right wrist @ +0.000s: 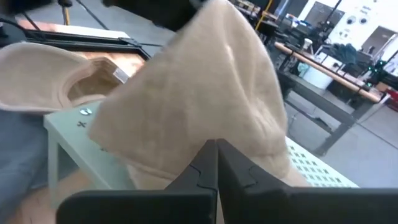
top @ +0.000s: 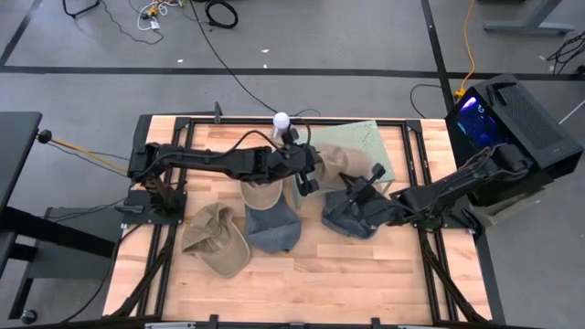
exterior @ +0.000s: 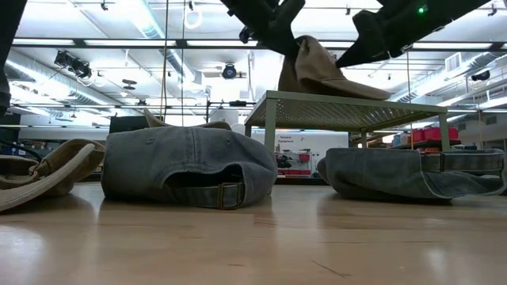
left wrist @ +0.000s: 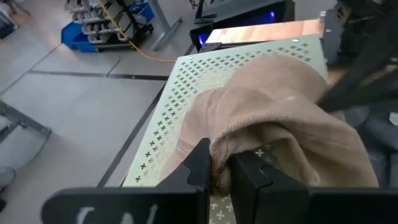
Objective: Stack caps on shelf
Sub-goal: Put the bottom right brown cap on the shelf
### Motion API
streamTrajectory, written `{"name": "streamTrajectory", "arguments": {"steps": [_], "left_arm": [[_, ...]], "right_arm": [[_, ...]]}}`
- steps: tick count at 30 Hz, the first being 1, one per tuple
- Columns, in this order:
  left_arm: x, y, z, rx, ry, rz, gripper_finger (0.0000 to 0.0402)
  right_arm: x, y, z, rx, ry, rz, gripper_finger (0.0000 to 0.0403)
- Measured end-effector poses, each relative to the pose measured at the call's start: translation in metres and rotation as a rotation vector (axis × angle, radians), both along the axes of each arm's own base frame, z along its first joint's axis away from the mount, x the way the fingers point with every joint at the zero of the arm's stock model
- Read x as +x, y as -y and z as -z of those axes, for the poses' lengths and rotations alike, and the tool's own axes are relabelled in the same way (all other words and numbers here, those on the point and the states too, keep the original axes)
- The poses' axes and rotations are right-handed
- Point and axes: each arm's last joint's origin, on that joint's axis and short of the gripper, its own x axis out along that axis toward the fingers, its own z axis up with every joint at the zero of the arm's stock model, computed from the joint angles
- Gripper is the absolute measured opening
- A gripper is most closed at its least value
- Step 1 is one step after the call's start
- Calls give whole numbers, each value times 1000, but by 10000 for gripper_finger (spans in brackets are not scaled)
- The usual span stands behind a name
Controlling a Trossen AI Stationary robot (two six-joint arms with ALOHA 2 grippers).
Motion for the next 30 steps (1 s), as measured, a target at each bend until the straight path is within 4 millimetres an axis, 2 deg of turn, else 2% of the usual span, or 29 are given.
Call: {"name": "streamTrajectory", "arguments": {"steps": [5, 13, 17, 25, 30], "left_arm": [[0, 9, 0, 11, -10, 31, 45], [1, 18, 1, -14, -21, 97, 33], [0, 17, 1, 19, -21, 39, 46], [-2, 4, 0, 95, -42, -72, 31], [-3, -9, 0, 95, -43, -105, 43]], "right_arm": [[-9, 4, 4, -16, -52, 46, 2], [-12, 17, 9, -63, -133, 119, 2], [-11, 20, 8, -70, -122, 147, 2], [-26, 7, -13, -34, -23, 50, 2], [-39, -4, -25, 67, 0, -137, 2]]}}
